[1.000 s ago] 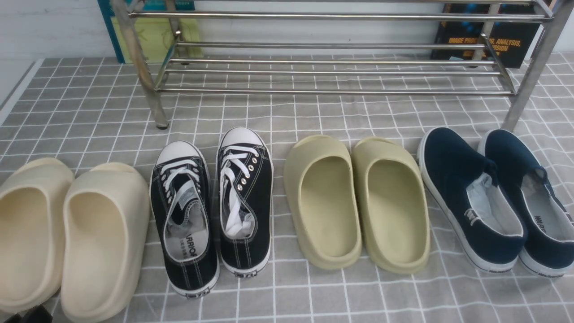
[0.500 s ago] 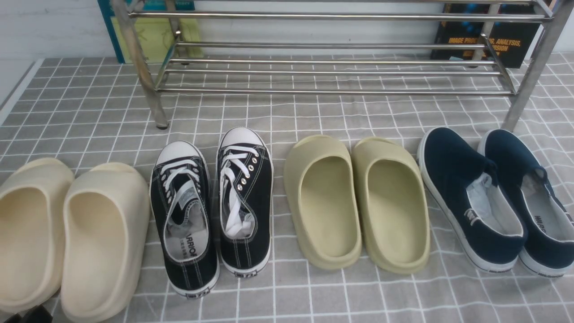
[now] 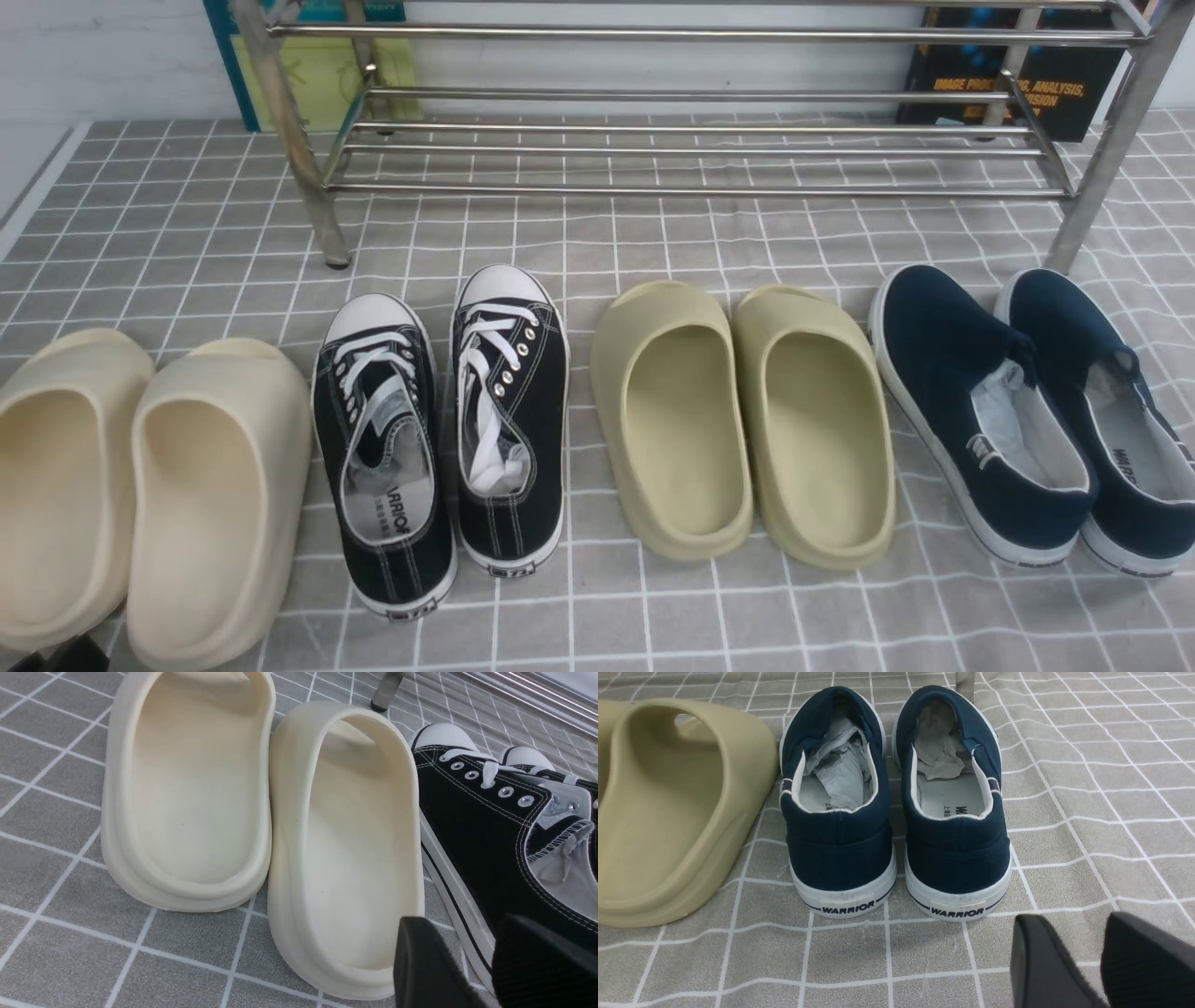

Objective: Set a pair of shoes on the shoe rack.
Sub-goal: Use the left arm to grab the shoe closest to it, then use the left arm to put a shoe into the shoe rack, then use the left arm to grab the shoe closest to it, then use the left arm to put a shoe into the shoe rack

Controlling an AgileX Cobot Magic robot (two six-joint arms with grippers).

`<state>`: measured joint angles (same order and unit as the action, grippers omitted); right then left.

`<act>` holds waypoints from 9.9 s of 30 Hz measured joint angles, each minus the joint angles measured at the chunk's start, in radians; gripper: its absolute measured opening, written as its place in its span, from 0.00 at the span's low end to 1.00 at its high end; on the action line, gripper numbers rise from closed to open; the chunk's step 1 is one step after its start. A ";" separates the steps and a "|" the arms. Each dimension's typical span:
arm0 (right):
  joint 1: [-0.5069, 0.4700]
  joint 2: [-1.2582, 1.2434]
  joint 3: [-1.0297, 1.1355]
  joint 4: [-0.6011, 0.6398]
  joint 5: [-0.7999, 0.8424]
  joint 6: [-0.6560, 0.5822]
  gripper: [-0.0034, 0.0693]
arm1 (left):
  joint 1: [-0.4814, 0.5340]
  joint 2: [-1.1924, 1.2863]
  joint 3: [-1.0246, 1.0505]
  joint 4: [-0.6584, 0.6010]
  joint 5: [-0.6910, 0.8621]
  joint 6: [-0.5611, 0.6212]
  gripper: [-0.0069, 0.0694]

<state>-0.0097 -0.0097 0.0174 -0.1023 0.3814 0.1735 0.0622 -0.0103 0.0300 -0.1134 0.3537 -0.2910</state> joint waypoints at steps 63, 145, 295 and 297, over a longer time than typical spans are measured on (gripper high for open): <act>0.000 0.000 0.000 0.000 0.000 0.000 0.38 | 0.000 0.610 -0.706 -0.295 0.467 0.262 0.07; 0.000 0.000 0.000 0.000 0.000 0.000 0.38 | -0.226 2.245 -2.178 0.122 0.542 -0.154 0.07; 0.000 0.000 0.000 0.000 0.000 0.000 0.38 | -0.349 2.088 -2.175 -0.045 0.759 0.066 0.13; 0.000 0.000 0.000 0.000 0.000 0.000 0.38 | -0.356 2.117 -2.175 -0.045 0.790 0.073 0.07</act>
<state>-0.0097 -0.0097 0.0174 -0.1023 0.3814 0.1735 -0.2941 2.1068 -2.1446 -0.1581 1.1436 -0.2179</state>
